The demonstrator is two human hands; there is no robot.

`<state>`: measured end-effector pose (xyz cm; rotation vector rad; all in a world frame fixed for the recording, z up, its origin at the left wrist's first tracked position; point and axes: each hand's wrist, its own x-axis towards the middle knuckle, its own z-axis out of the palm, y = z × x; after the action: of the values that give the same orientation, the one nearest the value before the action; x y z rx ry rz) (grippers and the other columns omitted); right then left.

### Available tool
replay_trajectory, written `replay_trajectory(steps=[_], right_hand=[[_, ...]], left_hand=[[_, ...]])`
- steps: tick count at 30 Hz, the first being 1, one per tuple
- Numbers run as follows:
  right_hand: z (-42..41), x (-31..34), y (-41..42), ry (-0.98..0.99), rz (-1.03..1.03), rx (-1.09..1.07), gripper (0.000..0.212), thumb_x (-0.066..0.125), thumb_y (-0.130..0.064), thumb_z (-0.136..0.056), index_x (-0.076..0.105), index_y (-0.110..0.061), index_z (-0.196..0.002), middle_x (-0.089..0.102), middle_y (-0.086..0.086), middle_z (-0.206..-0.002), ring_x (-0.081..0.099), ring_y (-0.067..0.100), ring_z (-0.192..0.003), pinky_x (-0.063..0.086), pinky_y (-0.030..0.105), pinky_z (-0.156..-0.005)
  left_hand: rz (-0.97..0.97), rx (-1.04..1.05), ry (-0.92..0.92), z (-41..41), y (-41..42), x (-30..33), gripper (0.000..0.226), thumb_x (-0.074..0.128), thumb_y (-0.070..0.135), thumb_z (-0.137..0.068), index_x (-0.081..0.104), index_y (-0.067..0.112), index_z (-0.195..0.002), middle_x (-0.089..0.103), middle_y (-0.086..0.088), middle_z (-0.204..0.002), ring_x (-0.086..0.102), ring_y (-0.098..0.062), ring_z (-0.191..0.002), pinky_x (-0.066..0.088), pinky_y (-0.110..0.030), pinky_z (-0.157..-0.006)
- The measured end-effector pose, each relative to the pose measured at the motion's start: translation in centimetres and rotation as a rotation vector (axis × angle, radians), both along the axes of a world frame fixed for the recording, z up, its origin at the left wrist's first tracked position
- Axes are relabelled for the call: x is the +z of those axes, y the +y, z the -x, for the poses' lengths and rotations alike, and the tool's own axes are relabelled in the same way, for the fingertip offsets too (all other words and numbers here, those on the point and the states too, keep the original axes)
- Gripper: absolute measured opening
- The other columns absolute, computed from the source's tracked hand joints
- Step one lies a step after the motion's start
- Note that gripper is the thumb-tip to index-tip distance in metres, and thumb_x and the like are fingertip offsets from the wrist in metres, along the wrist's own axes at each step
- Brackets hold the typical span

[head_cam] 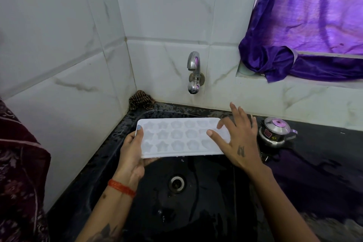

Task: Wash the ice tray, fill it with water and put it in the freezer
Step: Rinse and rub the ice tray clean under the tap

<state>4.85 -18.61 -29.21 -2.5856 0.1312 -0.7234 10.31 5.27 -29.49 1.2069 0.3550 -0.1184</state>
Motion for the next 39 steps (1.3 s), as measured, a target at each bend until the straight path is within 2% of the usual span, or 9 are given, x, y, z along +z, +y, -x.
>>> replay_trajectory(steps=[4, 7, 14, 20, 25, 30, 34, 36, 39], right_hand=[[0.2, -1.3, -0.2, 0.028, 0.062, -0.006, 0.075, 0.015, -0.084, -0.076, 0.064, -0.029, -0.092, 0.019, 0.005, -0.158, 0.009, 0.024, -0.147, -0.003, 0.054, -0.114], [0.1, -1.7, 0.0, 0.049, 0.055, 0.018, 0.081, 0.009, -0.085, -0.075, 0.068, -0.034, -0.097, 0.014, 0.004, -0.159, 0.003, 0.022, -0.147, -0.011, 0.05, -0.113], [-0.1, -1.7, 0.0, 0.02, -0.069, 0.076, 0.077, 0.015, -0.086, -0.076, 0.07, -0.032, -0.087, 0.017, 0.004, -0.159, 0.003, 0.019, -0.148, -0.008, 0.051, -0.116], [-0.2, -2.0, -0.1, -0.097, 0.156, -0.044, 0.066, 0.021, -0.078, -0.083, 0.066, -0.031, -0.076, 0.026, 0.009, -0.155, 0.019, 0.033, -0.144, 0.005, 0.066, -0.11], [-0.3, -2.3, -0.1, -0.065, 0.181, -0.092, 0.064, 0.02, -0.079, -0.082, 0.067, -0.037, -0.083, 0.013, 0.005, -0.16, 0.01, 0.031, -0.146, 0.004, 0.068, -0.109], [-0.4, -2.0, 0.0, 0.025, 0.055, -0.004, 0.071, 0.013, -0.083, -0.078, 0.068, -0.041, -0.095, -0.006, -0.003, -0.16, -0.014, 0.018, -0.146, -0.018, 0.055, -0.11], [-0.3, -1.4, 0.1, 0.045, -0.008, 0.035, 0.078, 0.009, -0.087, -0.074, 0.068, -0.041, -0.095, -0.011, -0.008, -0.159, -0.023, 0.012, -0.143, -0.022, 0.05, -0.111], [-0.3, -1.3, 0.1, 0.049, -0.036, 0.045, 0.076, 0.01, -0.087, -0.073, 0.068, -0.041, -0.091, -0.01, -0.008, -0.159, -0.024, 0.01, -0.143, -0.021, 0.05, -0.111], [-0.2, -1.3, 0.0, 0.05, -0.019, 0.037, 0.073, 0.011, -0.086, -0.074, 0.066, -0.039, -0.084, -0.007, -0.008, -0.16, -0.021, 0.013, -0.144, -0.02, 0.051, -0.111]], left_hand=[[0.014, -0.007, 0.005, -0.1, 0.3, -0.1, 0.022, 0.052, 0.041, -0.093, 0.055, 0.02, -0.098, 0.068, -0.006, -0.102, 0.067, -0.024, -0.085, 0.058, -0.042, -0.06], [0.002, -0.003, 0.006, -0.2, 0.4, -0.1, 0.025, 0.051, 0.041, -0.094, 0.055, 0.019, -0.103, 0.068, -0.004, -0.101, 0.067, -0.022, -0.085, 0.059, -0.039, -0.053], [0.002, -0.013, 0.011, -0.1, 0.6, 0.0, 0.033, 0.048, 0.042, -0.095, 0.053, 0.015, -0.113, 0.068, -0.005, -0.098, 0.066, -0.022, -0.082, 0.058, -0.037, -0.048], [0.004, -0.02, 0.005, 0.0, 0.4, 0.0, 0.02, 0.049, 0.04, -0.095, 0.055, 0.021, -0.094, 0.068, -0.002, -0.094, 0.066, -0.02, -0.08, 0.057, -0.035, -0.048], [-0.007, -0.008, -0.001, 0.0, 0.5, 0.0, 0.026, 0.05, 0.041, -0.094, 0.054, 0.018, -0.106, 0.068, -0.003, -0.096, 0.066, -0.021, -0.081, 0.057, -0.035, -0.047], [-0.017, -0.007, -0.008, -0.2, 0.5, 0.2, 0.033, 0.049, 0.041, -0.095, 0.053, 0.016, -0.116, 0.068, -0.004, -0.098, 0.066, -0.021, -0.082, 0.058, -0.036, -0.05], [-0.003, -0.007, 0.001, -0.3, 0.7, 0.2, 0.039, 0.049, 0.043, -0.094, 0.054, 0.014, -0.119, 0.068, -0.007, -0.103, 0.067, -0.024, -0.085, 0.059, -0.04, -0.054], [-0.004, -0.004, 0.005, -0.3, 0.7, 0.2, 0.037, 0.05, 0.043, -0.094, 0.054, 0.015, -0.117, 0.068, -0.006, -0.103, 0.067, -0.023, -0.085, 0.058, -0.04, -0.056], [0.001, 0.001, 0.007, -0.1, 0.6, 0.3, 0.026, 0.05, 0.042, -0.094, 0.055, 0.018, -0.104, 0.068, -0.005, -0.1, 0.066, -0.022, -0.083, 0.057, -0.04, -0.058]])
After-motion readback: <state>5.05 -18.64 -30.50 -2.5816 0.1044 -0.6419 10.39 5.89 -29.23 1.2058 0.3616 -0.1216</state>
